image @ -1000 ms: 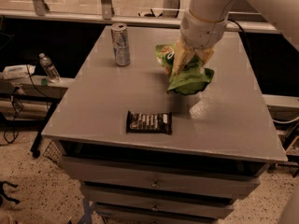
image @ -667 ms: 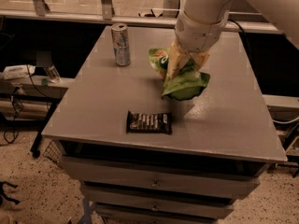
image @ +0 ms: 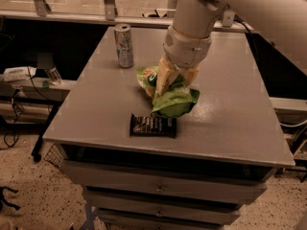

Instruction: Move green rice chip bag near rxbar chocolate

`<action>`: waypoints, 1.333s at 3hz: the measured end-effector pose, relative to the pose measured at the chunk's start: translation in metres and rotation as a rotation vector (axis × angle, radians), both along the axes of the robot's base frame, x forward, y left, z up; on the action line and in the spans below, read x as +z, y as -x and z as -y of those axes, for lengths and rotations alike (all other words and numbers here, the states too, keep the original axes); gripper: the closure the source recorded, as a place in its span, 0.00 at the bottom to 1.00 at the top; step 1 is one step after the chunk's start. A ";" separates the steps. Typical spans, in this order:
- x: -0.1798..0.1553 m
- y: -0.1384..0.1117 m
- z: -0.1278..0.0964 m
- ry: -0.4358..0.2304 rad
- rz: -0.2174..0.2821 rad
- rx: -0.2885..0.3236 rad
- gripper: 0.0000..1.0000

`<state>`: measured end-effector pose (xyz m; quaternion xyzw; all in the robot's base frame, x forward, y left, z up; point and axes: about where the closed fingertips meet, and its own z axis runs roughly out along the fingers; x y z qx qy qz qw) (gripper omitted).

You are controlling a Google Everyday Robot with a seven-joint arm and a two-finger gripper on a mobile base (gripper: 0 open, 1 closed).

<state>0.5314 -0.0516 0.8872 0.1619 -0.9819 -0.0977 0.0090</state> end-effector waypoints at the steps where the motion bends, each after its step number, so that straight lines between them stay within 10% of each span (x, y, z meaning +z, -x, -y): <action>1: -0.017 -0.002 -0.021 -0.032 -0.045 0.018 1.00; 2: -0.016 -0.006 -0.025 -0.043 -0.039 0.020 1.00; 4: -0.016 -0.011 -0.030 -0.057 -0.016 0.017 0.58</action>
Offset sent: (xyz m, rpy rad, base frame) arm -0.0025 0.0232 -0.0230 0.0259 0.0934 0.0304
